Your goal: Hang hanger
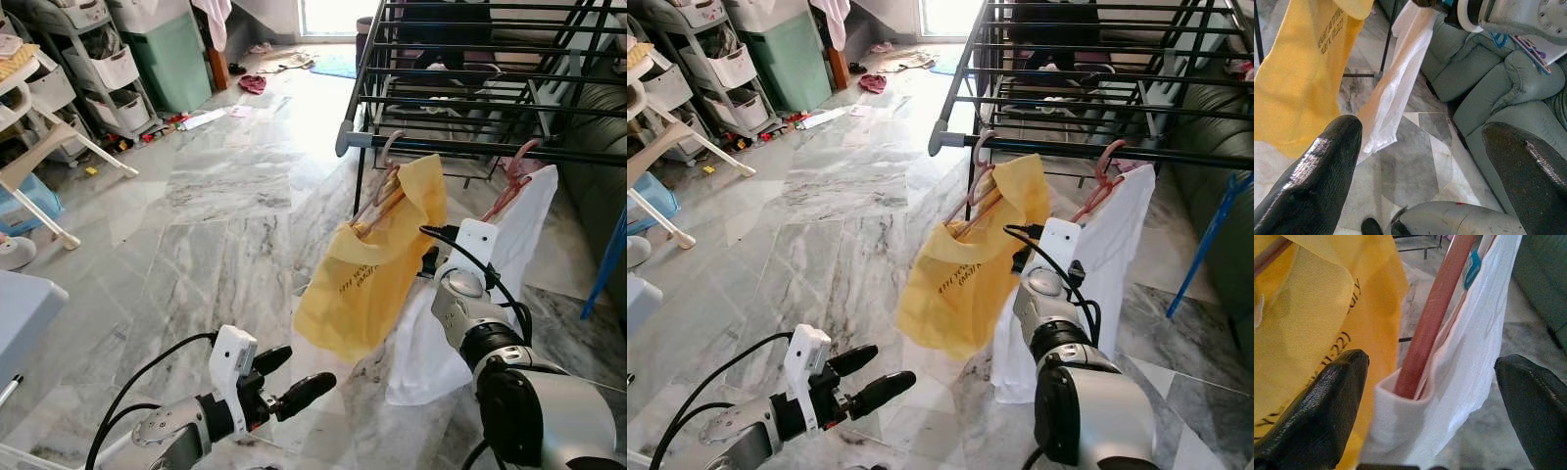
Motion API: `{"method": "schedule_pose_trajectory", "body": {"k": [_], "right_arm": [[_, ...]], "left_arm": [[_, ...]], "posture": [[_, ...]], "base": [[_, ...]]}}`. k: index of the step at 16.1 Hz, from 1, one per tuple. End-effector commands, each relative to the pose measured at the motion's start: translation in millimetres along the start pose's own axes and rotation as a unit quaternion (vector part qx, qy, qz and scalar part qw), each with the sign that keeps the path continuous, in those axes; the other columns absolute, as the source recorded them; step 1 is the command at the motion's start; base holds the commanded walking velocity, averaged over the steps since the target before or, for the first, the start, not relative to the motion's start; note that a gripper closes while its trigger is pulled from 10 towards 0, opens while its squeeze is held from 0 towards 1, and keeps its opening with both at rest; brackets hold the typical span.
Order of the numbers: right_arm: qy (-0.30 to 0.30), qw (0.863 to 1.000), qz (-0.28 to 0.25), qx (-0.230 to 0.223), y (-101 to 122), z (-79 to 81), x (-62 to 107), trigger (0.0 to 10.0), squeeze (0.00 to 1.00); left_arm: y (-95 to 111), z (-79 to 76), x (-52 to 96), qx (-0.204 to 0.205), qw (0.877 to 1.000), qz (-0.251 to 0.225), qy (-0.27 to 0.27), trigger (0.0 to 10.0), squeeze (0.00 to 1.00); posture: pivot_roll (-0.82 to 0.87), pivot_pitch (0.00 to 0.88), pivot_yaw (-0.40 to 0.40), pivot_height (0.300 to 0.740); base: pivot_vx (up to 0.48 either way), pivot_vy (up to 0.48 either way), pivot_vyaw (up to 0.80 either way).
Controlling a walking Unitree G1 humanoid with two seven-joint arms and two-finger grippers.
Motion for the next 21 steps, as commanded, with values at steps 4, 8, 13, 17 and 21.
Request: {"method": "schedule_pose_trajectory", "body": {"k": [4, 8, 13, 17, 21], "right_arm": [[-0.035, 0.997, -0.038, 0.053, 15, -25.2, -6.9, 10.0, 0.00], [-0.042, 0.996, -0.048, 0.055, 26, -33.6, -9.8, 0.0, 0.00], [-0.038, 0.997, -0.039, 0.054, 24, -39.6, -11.5, 0.0, 0.00], [-0.072, 0.992, -0.078, 0.068, 39, -35.8, -8.6, 10.0, 0.00], [-0.044, 0.992, -0.093, 0.073, 30, -28.4, -5.6, 10.0, 1.00]], "left_arm": [[8, -4.4, -4.9, -0.032, 0.999, -0.002, -0.019, 10.0, 0.00], [13, 3.1, -11.3, -0.040, 0.999, 0.000, -0.019, 10.0, 0.00], [9, -1.5, -16.6, -0.039, 0.999, 0.001, -0.022, 10.0, 0.00], [13, -2.2, -17.7, -0.039, 0.999, -0.015, -0.013, 10.0, 0.00], [24, 3.5, -23.5, -0.053, 0.996, -0.047, 0.052, 10.0, 0.00]], "posture": [[0.02, 0.083, 0.068, 0.740], [0.00, 0.063, 0.075, 0.740], [-0.01, 0.055, 0.065, 0.740], [0.00, 0.047, 0.054, 0.740], [0.00, 0.033, 0.051, 0.740]], "base": [[0.000, 0.000, 0.00], [0.000, 0.000, 0.00], [0.000, 0.000, 0.00], [0.000, 0.000, 0.00], [0.000, 0.000, 0.00]]}}
Point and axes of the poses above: a point about 5 cm out from each wrist's last joint towards the gripper, its own x axis pointing back from the gripper into the wrist, its own y axis along the axis of the wrist's last joint, z = x × y, the point moved 2 cm from there along -x, pointing out of the wrist towards the gripper, and after that the axes turned 1 degree about -x, right-handed, at the moved point
